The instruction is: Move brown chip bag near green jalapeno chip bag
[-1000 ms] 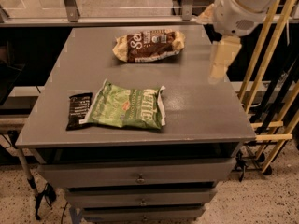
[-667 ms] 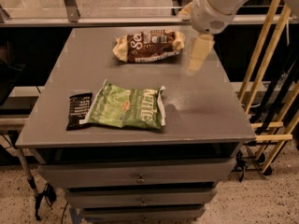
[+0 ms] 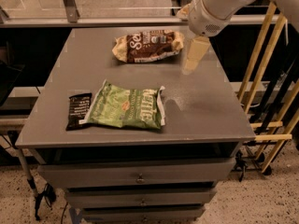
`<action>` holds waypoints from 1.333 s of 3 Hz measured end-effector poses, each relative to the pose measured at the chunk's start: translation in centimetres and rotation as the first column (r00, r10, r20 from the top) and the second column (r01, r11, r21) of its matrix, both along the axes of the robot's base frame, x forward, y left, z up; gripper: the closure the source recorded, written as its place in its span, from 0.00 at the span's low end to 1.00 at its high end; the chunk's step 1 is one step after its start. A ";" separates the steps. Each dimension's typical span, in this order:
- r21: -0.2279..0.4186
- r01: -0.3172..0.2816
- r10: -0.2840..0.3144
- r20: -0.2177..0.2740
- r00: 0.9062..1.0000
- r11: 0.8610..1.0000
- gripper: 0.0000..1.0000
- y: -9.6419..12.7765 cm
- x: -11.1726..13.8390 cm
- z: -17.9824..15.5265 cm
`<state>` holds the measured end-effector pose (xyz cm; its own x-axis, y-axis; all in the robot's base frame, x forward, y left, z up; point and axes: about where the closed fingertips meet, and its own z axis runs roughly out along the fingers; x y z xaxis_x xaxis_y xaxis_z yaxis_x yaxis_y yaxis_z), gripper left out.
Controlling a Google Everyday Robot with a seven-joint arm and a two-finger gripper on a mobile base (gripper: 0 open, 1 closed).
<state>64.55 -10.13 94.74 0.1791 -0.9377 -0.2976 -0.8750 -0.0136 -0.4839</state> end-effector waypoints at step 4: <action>0.058 -0.071 0.064 0.107 0.992 0.996 0.00 4.2 13.4 -5.1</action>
Offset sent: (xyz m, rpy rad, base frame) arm 0.1342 0.0185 -0.0212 0.0497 -0.1763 0.0284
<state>77.96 -5.90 89.59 0.2747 -0.9028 -0.3309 -0.8175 -0.0381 -0.5747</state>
